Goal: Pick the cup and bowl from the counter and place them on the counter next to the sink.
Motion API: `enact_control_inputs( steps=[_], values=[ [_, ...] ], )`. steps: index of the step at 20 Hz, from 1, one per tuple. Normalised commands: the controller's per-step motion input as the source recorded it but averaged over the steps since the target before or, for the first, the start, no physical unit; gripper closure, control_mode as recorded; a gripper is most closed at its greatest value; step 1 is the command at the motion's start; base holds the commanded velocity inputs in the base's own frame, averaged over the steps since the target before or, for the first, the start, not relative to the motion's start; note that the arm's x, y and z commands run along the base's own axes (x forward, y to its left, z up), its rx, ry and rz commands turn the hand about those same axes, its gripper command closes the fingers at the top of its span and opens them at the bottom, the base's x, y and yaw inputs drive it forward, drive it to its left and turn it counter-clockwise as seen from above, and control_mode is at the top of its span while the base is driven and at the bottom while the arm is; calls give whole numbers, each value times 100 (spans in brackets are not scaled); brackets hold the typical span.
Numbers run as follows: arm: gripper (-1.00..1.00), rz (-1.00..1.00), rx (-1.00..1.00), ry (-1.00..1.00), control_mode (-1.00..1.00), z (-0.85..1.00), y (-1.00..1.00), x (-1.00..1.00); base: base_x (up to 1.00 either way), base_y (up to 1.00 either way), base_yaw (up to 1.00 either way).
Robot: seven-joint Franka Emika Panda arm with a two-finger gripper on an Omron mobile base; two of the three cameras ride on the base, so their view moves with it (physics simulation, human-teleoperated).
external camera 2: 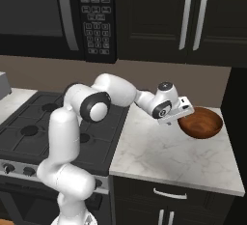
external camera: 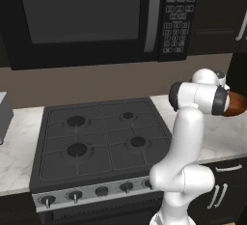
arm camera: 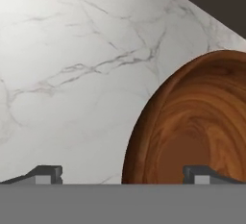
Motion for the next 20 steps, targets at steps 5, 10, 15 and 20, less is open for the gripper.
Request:
enact_control_inputs(
  steps=[5, 10, 15, 20],
  values=[
    [-100, 0, 0, 2, -100, 0, -14, 2, 0, 0, 0],
    [-100, 0, 0, 3, -100, 0, -16, 0, 0, 0, 0],
    [-100, 0, 0, 5, -100, -8, -2, 0, 0, 0, 0],
    [-100, 0, 0, 7, -100, -2, 0, 0, 0, 0, 0]
  ],
)
